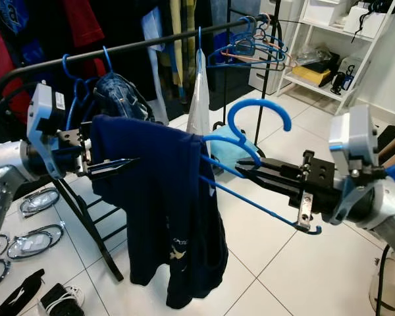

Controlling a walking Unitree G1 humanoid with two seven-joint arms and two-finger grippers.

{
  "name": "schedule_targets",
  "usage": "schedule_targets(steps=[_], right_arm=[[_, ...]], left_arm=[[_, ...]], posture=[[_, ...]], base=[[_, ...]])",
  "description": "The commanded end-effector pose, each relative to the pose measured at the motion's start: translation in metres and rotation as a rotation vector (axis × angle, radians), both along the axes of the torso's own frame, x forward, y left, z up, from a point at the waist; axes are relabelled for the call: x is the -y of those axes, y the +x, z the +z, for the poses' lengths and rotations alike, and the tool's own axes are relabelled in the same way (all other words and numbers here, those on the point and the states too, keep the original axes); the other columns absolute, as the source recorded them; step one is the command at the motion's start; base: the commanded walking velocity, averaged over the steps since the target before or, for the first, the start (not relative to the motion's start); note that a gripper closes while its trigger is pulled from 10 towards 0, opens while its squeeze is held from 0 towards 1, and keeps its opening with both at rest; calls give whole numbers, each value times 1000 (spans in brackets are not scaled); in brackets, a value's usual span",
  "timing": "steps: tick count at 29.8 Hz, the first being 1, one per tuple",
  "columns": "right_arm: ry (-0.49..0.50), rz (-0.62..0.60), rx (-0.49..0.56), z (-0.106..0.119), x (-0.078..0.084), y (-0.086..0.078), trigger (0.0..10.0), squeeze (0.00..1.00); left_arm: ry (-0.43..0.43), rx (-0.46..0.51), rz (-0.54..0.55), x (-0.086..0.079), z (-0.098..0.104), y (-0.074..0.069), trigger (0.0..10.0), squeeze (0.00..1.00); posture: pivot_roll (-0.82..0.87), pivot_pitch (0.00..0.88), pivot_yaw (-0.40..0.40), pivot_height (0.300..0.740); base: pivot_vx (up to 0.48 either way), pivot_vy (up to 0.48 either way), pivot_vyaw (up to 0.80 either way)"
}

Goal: Hang hanger

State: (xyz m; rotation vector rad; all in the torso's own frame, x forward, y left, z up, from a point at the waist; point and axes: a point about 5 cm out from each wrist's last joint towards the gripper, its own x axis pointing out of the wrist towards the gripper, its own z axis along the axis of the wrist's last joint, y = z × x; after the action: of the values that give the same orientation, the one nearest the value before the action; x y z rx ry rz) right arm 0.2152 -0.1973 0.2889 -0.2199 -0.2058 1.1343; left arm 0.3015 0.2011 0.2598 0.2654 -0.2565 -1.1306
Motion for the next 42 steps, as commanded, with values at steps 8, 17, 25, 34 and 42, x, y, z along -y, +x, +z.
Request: schedule_targets(steps=[8, 17, 25, 34, 42], right_arm=[[24, 31, 19, 8, -2, -5, 0, 0], [28, 24, 18, 9, -1, -5, 0, 0], [35, 10, 24, 10, 2, -4, 0, 0], [17, 1, -7, 8, 7, -7, 0, 0], [-131, -138, -178, -30, 29, -6, 0, 0]], left_arm=[[-93, -136, -273, 13, -13, -30, 10000, 0], [-148, -176, -333, 31, -24, -34, 0, 0], [-134, -176, -275, 18, -25, -29, 0, 0], [-141, -174, -164, 0, -26, -22, 0, 0], [-259, -93, 53, -24, -16, -1, 0, 0]], posture=[[-105, 77, 23, 740], [-108, 77, 23, 740], [-105, 75, 23, 740], [-108, 73, 18, 740], [-112, 72, 18, 740]], base=[[0, 0, 0], [0, 0, 0], [0, 0, 0], [0, 0, 0], [0, 0, 0]])
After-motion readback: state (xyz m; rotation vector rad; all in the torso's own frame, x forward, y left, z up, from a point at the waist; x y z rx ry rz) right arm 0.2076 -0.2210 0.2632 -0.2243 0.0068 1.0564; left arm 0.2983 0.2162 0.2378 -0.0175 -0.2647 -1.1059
